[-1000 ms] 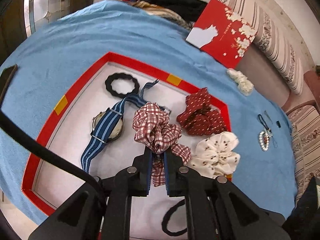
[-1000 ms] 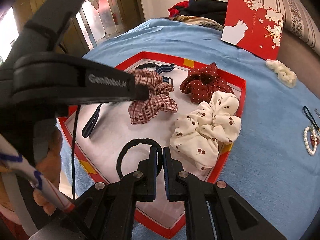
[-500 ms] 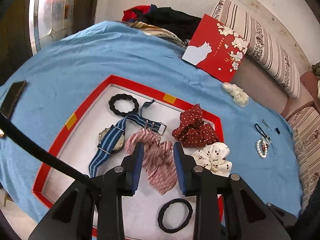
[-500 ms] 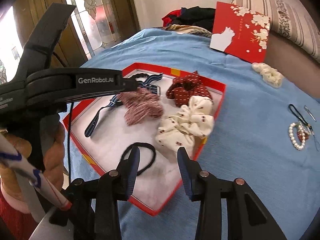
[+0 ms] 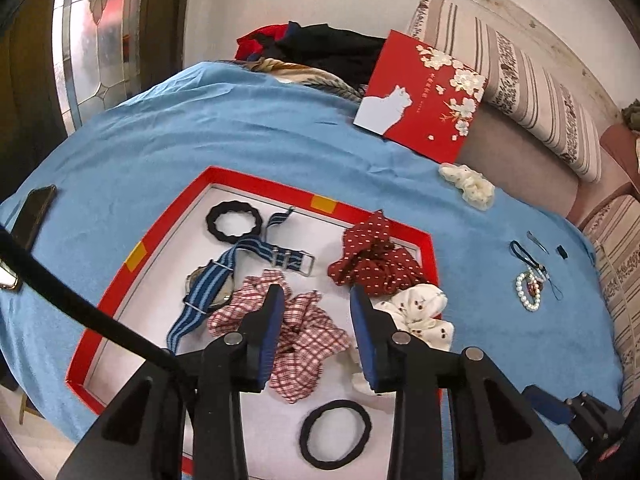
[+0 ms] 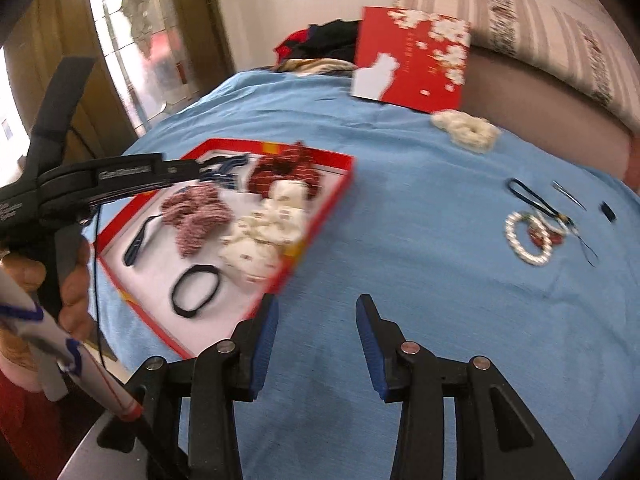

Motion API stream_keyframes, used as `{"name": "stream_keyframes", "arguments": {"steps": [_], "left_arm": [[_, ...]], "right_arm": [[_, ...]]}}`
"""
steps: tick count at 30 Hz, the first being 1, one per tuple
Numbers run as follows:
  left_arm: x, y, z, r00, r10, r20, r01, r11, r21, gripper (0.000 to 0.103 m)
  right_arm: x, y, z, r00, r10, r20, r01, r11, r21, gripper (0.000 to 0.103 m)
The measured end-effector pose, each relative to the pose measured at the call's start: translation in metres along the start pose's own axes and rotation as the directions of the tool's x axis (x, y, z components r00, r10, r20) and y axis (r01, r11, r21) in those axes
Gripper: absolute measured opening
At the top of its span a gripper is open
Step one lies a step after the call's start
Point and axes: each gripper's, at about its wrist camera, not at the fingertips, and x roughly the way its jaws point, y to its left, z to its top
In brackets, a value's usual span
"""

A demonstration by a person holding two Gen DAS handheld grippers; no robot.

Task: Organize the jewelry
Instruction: 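Open both tools to drop the plaid scrunchie and hair tie into the tray, then move both open tools back toward the pearl bracelets and lanyard, then grasp the pearl bracelet with green bead with left tool while right tool approaches the red bead bracelet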

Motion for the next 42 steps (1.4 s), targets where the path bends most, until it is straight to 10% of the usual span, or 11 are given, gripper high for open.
{"name": "stream_keyframes", "arguments": {"steps": [7,18,35,39,42], "left_arm": [[0.000,-0.027,-0.002,1.000,-0.020,0.011,0.019,0.998,0.053,0.033],[-0.021,-0.110,-0.023,0.971,-0.236,0.031,0.227,0.959,0.172,0.045],[0.044,-0.169,-0.043,0.963,-0.224,-0.150,0.254,0.940,0.227,0.045],[0.056,-0.164,-0.042,0.958,-0.224,-0.180,0.257,0.949,0.183,0.045],[0.062,-0.162,-0.043,0.951,-0.234,-0.200,0.267,0.951,0.156,0.045]], "right_arm": [[-0.010,-0.058,-0.016,0.999,-0.048,-0.010,0.049,0.992,0.118,0.044],[-0.027,-0.166,-0.038,0.978,-0.205,-0.050,0.210,0.928,0.306,0.044],[0.059,-0.217,0.027,0.967,-0.239,-0.089,0.255,0.910,0.328,0.044],[0.065,-0.222,0.027,0.974,-0.211,-0.087,0.228,0.906,0.356,0.030],[0.059,-0.221,0.018,0.970,-0.200,-0.140,0.236,0.914,0.329,0.001]]}}
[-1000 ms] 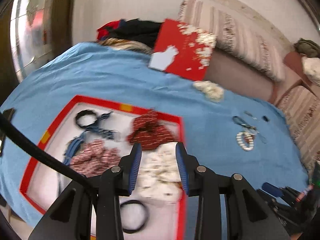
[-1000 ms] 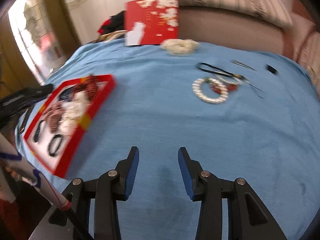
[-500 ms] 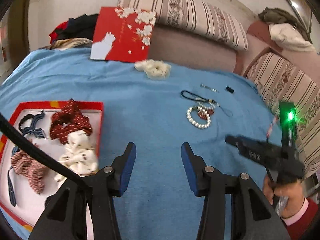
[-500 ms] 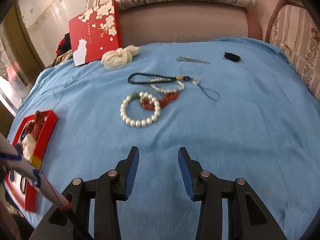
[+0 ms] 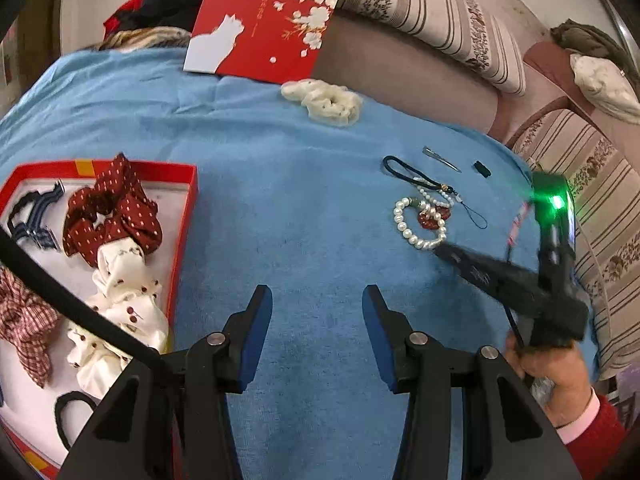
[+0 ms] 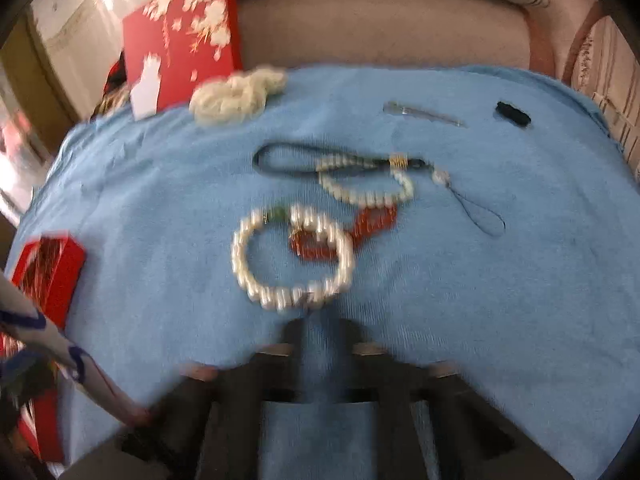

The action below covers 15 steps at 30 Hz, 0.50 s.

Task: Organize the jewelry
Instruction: 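Grasp the pearl bracelet with green bead with left tool while right tool approaches the red bead bracelet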

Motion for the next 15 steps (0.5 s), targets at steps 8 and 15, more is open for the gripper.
{"name": "stream_keyframes", "arguments": {"steps": [8,15], "left_arm": [[0.004,-0.010,-0.010,0.999,-0.016,-0.029,0.017,1.000,0.011,0.045],[0.013,-0.018,-0.013,1.000,0.029,-0.010,-0.028,0.999,0.041,0.049]], "right_arm": [[-0.039,-0.026,-0.040,0.998,-0.053,0.037,0.055,0.997,-0.055,0.004],[-0.011,-0.009,-0.006,0.995,0.069,0.074,-0.070,0.997,0.014,0.033]]}}
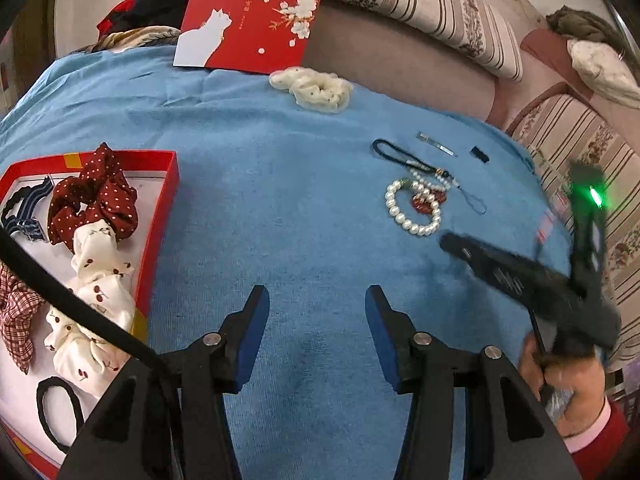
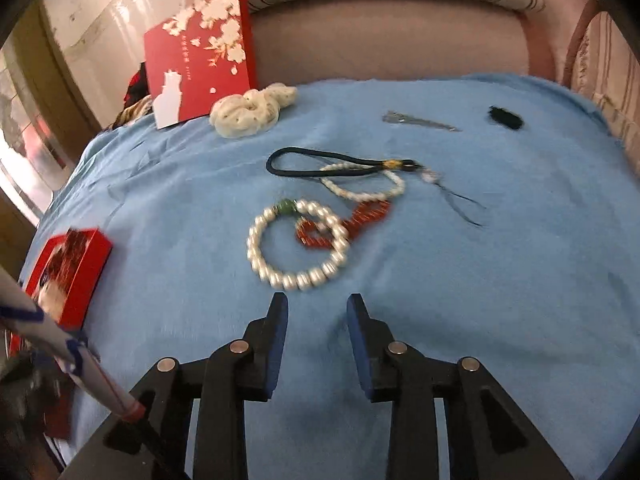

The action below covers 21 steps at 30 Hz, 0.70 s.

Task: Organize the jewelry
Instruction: 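Grasp the pearl bracelet with green bead with left tool while right tool approaches the red bead bracelet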

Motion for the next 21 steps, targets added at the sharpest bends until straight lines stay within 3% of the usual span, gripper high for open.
{"name": "stream_keyframes", "arguments": {"steps": [4,6,7,16,17,21], "left_arm": [[0.009,-0.002,0.000,1.000,0.028,-0.013,-0.028,0.999,0.027,0.049],[0.010,-0.002,0.001,1.000,0.020,-0.021,-0.019,1.000,0.025,0.049],[0.011,-0.001,0.002,1.000,0.010,-0.026,-0.009,1.000,0.020,0.049],[0.006,-0.007,-0.003,0.999,-0.014,-0.036,0.015,0.999,0.031,0.049],[0.007,-0.008,-0.003,0.999,-0.023,-0.043,0.024,0.999,0.030,0.049],[0.022,-0.014,0.006,0.996,-0.028,-0.079,0.029,1.000,0.006,0.049]], "right_arm": [[0.023,0.009,0.007,0.997,-0.071,-0.017,0.071,0.997,-0.005,0.028],[0.022,0.012,0.006,0.992,-0.124,-0.035,0.122,0.992,-0.034,0.002],[0.019,0.010,0.005,0.990,-0.132,-0.045,0.130,0.991,-0.041,0.000],[-0.039,-0.052,-0.042,0.947,-0.306,-0.101,0.304,0.952,-0.033,0.000],[-0.044,-0.058,-0.044,0.949,-0.300,-0.097,0.300,0.954,-0.015,0.000],[-0.050,-0.080,-0.038,0.991,-0.115,-0.064,0.123,0.983,0.134,0.003]]}}
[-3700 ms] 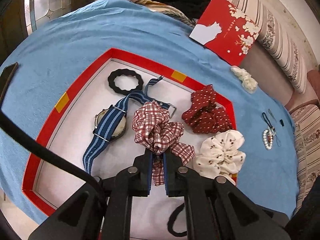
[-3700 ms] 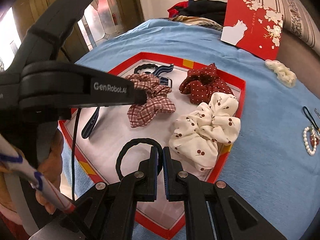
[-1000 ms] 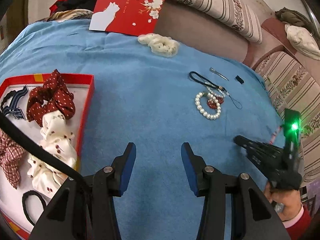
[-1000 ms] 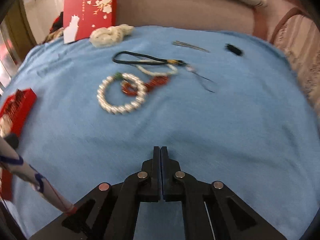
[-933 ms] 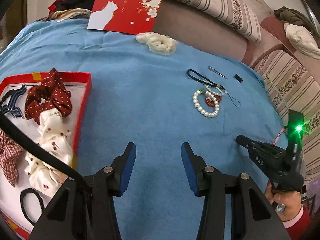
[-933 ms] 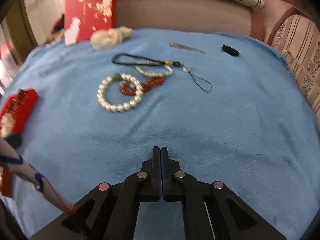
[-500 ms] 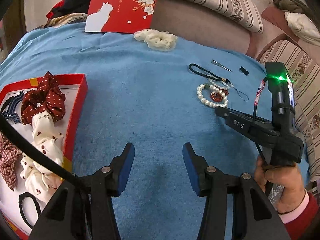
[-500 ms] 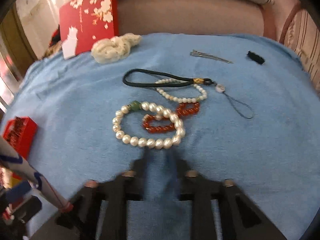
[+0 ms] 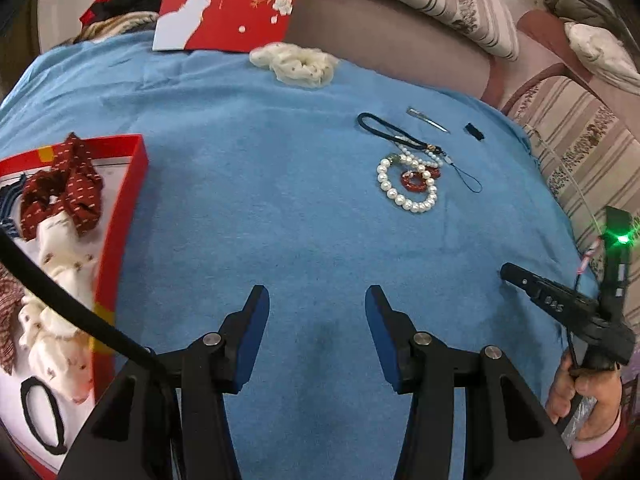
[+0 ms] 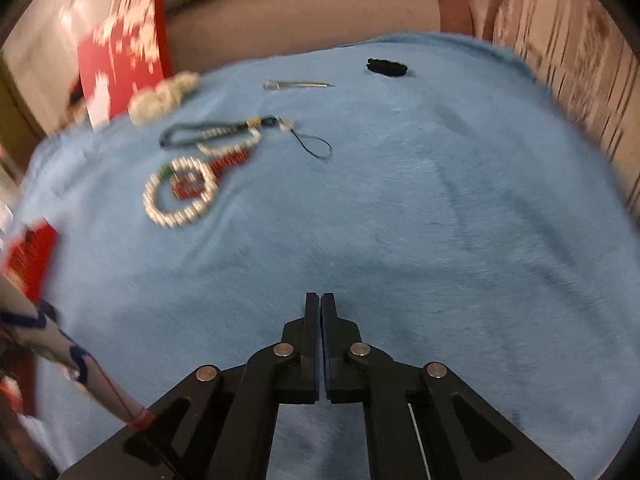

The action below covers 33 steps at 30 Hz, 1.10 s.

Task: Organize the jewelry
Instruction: 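Grasp the pearl bracelet with green bead with left tool while right tool approaches the red bead bracelet, then grasp the red bead bracelet with right tool while left tool holds the pearl bracelet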

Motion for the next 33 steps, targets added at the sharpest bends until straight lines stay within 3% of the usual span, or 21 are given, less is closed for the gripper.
{"name": "stream_keyframes", "arguments": {"steps": [3,7,12,14,15,16,17,19,23,27,30,33], "left_arm": [[0.014,-0.005,0.015,1.000,-0.015,-0.006,0.015,1.000,-0.007,0.049],[0.051,-0.017,0.044,0.998,-0.036,-0.050,0.036,0.999,-0.005,0.049],[0.084,-0.044,0.070,0.993,-0.093,-0.069,0.093,0.996,-0.001,0.048],[0.091,-0.055,0.075,0.995,-0.072,-0.066,0.074,0.997,0.022,0.047],[0.094,-0.060,0.076,0.997,-0.043,-0.061,0.045,0.998,0.040,0.042],[0.096,-0.063,0.077,0.998,-0.010,-0.064,0.013,0.999,0.048,0.018],[0.097,-0.061,0.078,0.997,0.002,-0.078,0.001,0.999,0.036,0.009],[0.088,-0.048,0.076,0.995,-0.039,-0.094,0.037,0.999,-0.021,0.009],[0.060,-0.023,0.056,0.994,-0.010,-0.109,0.007,0.999,-0.035,0.009],[0.031,0.014,0.022,0.990,-0.048,-0.129,0.036,0.995,-0.096,0.009],[0.025,0.025,0.014,0.990,-0.089,-0.105,0.077,0.990,-0.115,0.009],[0.028,0.029,0.015,0.990,-0.114,-0.079,0.102,0.985,-0.139,0.010]], "right_arm": [[0.001,0.000,0.009,0.997,0.067,0.023,-0.068,0.998,0.017,0.008],[-0.001,0.010,0.018,0.995,0.066,0.069,-0.064,0.997,-0.038,0.020],[-0.001,0.001,0.032,0.993,0.080,0.090,-0.079,0.997,-0.008,0.022],[0.000,-0.005,0.036,0.992,0.087,0.090,-0.089,0.996,0.017,0.022],[0.001,-0.009,0.037,0.992,0.085,0.091,-0.088,0.996,0.022,0.022],[0.002,-0.010,0.038,0.993,0.075,0.088,-0.078,0.997,0.025,0.022],[0.003,-0.011,0.040,0.994,0.071,0.087,-0.074,0.997,0.025,0.022],[0.004,-0.012,0.040,0.994,0.056,0.090,-0.058,0.998,0.025,0.022],[0.003,-0.011,0.040,0.993,0.054,0.100,-0.056,0.998,0.018,0.022],[0.004,-0.003,0.036,0.990,0.100,0.099,-0.101,0.995,0.005,0.024],[0.005,0.008,0.031,0.985,0.136,0.104,-0.135,0.991,-0.015,0.033],[0.008,0.018,0.026,0.977,0.191,0.089,-0.190,0.981,-0.027,0.036]]}}
